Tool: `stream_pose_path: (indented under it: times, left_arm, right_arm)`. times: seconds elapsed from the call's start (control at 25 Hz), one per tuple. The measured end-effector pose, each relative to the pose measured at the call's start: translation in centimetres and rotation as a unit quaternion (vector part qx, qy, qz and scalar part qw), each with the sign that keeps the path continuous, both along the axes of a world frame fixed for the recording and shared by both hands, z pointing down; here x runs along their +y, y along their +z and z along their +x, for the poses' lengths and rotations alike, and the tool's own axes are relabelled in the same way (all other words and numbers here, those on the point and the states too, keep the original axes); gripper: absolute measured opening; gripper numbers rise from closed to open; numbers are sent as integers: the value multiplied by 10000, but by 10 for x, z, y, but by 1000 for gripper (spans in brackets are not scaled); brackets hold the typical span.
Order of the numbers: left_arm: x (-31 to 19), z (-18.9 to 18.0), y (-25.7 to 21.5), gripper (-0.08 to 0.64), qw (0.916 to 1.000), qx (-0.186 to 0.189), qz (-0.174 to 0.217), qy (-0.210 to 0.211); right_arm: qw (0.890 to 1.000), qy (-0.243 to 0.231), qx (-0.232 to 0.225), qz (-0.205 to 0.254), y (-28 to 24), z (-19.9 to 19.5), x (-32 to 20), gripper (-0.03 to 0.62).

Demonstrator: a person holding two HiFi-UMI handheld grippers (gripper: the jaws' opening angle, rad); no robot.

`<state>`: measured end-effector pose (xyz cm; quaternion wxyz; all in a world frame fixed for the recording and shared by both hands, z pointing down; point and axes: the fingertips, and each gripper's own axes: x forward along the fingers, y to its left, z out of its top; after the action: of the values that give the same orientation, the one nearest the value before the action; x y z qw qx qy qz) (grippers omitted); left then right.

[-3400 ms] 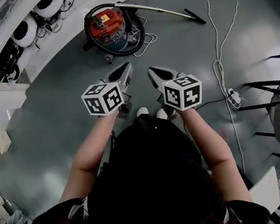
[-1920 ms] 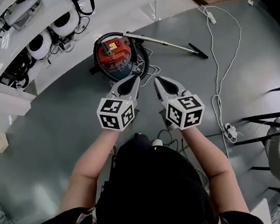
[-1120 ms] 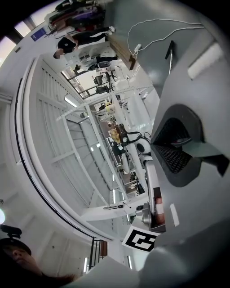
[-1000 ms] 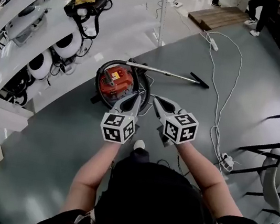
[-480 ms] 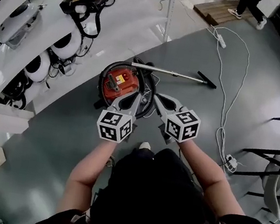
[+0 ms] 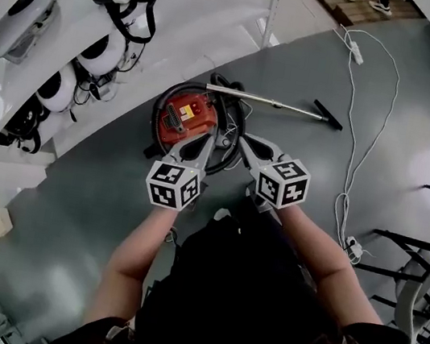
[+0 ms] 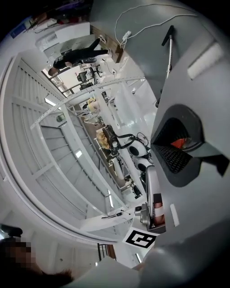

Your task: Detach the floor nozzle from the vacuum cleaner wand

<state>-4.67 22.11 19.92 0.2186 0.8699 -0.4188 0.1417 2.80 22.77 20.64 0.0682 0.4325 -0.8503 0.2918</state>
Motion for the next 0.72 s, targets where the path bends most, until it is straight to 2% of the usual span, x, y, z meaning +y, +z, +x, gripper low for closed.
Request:
stream_pose_path:
  times: [0.24, 0.48, 0.72]
  left_arm:
    - [-29, 18, 7, 11, 9994, -29, -67, -343]
    - [-42, 29, 10, 11, 9965, 293, -385, -680]
    - [-53, 20, 20, 11, 9984, -185, -328, -419]
  right_arm:
    - [9985, -517, 148, -44, 2, 15, -31, -8]
    - [9985, -535, -51, -82, 13, 31, -59, -8]
    - [9982, -546, -4, -267, 28, 24, -78, -8]
